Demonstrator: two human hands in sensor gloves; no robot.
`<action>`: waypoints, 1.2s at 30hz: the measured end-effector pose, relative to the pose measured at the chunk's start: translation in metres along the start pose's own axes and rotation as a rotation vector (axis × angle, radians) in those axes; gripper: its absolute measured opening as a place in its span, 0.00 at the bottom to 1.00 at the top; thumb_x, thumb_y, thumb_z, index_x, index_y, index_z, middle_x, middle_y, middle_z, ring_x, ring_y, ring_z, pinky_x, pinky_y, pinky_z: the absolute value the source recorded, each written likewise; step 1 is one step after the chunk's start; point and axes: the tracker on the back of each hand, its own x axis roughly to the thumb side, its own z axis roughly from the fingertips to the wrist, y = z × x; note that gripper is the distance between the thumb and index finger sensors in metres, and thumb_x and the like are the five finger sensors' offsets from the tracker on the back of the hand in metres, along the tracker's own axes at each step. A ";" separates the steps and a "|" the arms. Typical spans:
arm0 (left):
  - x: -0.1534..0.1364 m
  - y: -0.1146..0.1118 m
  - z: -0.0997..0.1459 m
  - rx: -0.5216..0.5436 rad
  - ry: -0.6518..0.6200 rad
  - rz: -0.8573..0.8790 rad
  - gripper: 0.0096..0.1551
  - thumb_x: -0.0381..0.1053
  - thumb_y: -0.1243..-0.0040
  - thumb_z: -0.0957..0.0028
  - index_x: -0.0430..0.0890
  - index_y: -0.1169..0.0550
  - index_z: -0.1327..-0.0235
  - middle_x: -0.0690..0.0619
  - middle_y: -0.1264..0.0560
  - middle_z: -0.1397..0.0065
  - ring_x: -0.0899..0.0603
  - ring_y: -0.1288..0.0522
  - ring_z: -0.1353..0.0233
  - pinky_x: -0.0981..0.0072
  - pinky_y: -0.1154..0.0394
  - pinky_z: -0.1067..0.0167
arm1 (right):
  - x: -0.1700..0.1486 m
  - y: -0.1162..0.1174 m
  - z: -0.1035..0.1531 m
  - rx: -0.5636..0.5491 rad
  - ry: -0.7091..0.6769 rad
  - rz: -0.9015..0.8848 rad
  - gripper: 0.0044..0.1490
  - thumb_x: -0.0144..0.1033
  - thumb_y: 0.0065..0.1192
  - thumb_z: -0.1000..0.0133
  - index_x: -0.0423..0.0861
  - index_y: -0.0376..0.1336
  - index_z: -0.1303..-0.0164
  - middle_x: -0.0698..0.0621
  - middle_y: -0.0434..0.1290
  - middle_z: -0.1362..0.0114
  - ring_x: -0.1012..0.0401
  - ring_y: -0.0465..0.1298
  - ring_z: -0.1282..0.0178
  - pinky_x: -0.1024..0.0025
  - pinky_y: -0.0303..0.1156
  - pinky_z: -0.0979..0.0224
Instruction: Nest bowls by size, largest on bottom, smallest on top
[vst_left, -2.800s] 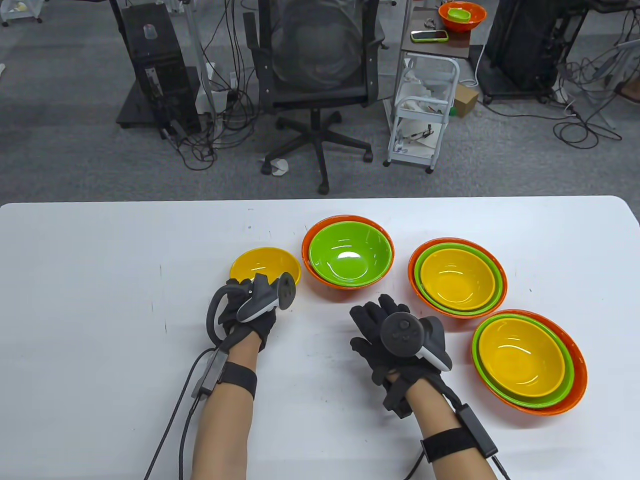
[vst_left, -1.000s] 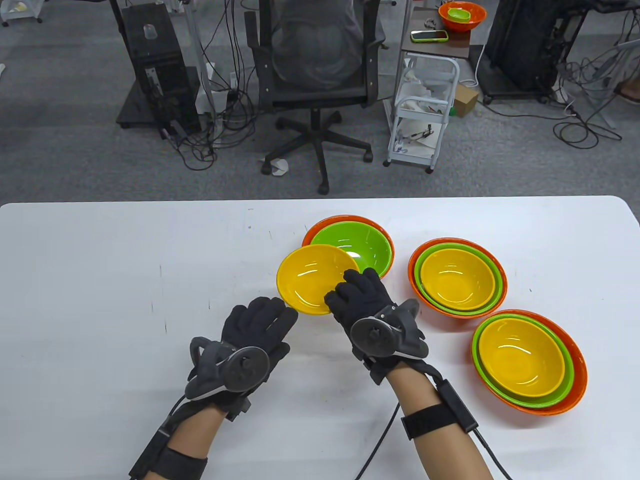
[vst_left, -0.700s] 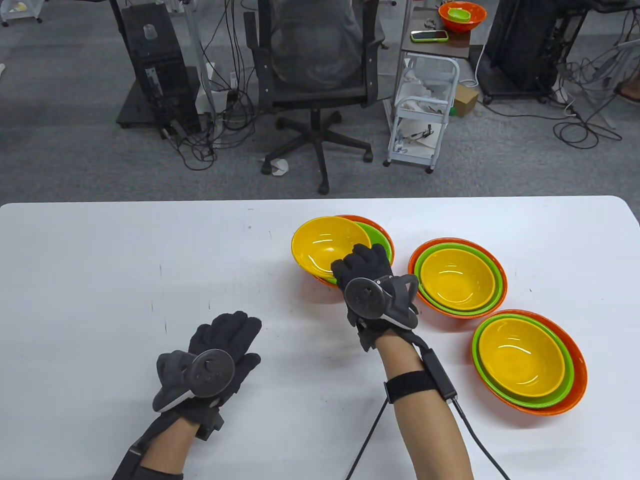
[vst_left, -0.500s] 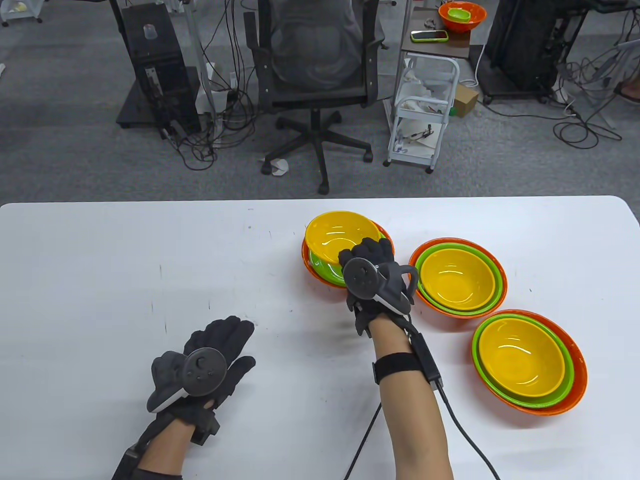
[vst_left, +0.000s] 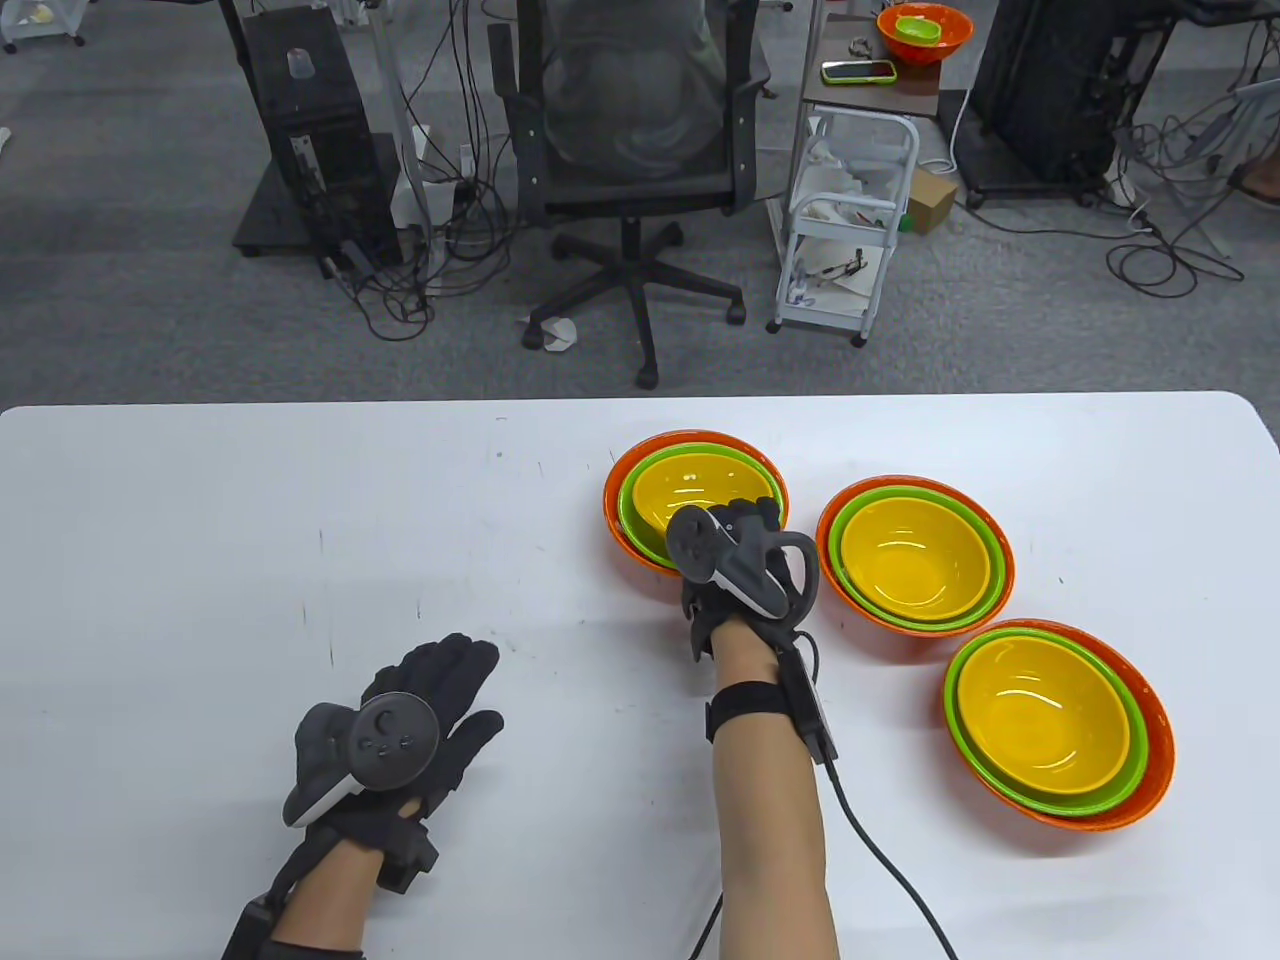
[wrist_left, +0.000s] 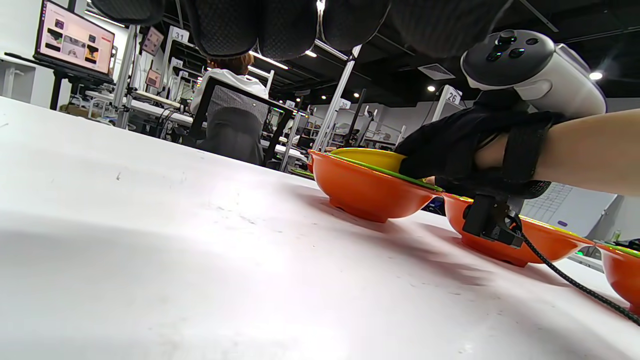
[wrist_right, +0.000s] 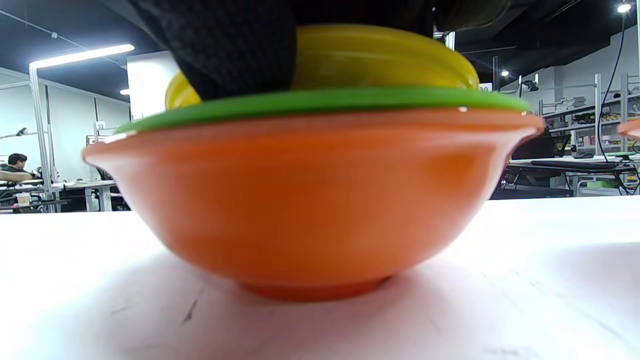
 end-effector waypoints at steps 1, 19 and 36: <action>0.000 -0.001 0.000 -0.004 -0.005 -0.003 0.40 0.62 0.45 0.46 0.55 0.37 0.19 0.46 0.38 0.15 0.33 0.38 0.16 0.29 0.40 0.24 | 0.000 0.001 0.000 0.003 0.005 0.002 0.24 0.31 0.71 0.50 0.40 0.76 0.44 0.41 0.78 0.39 0.40 0.69 0.30 0.37 0.56 0.24; 0.001 -0.012 -0.004 -0.069 -0.008 -0.008 0.39 0.62 0.46 0.45 0.55 0.37 0.19 0.46 0.38 0.15 0.33 0.38 0.16 0.29 0.40 0.24 | -0.012 0.007 0.004 0.162 0.067 -0.170 0.32 0.38 0.61 0.45 0.38 0.68 0.33 0.37 0.70 0.29 0.36 0.59 0.23 0.35 0.48 0.24; -0.003 -0.029 -0.014 -0.192 0.048 -0.030 0.42 0.65 0.46 0.46 0.56 0.39 0.17 0.46 0.40 0.13 0.32 0.41 0.14 0.26 0.43 0.24 | -0.032 -0.050 0.047 0.163 -0.042 -0.190 0.38 0.43 0.62 0.45 0.42 0.61 0.25 0.37 0.60 0.19 0.36 0.47 0.18 0.31 0.39 0.24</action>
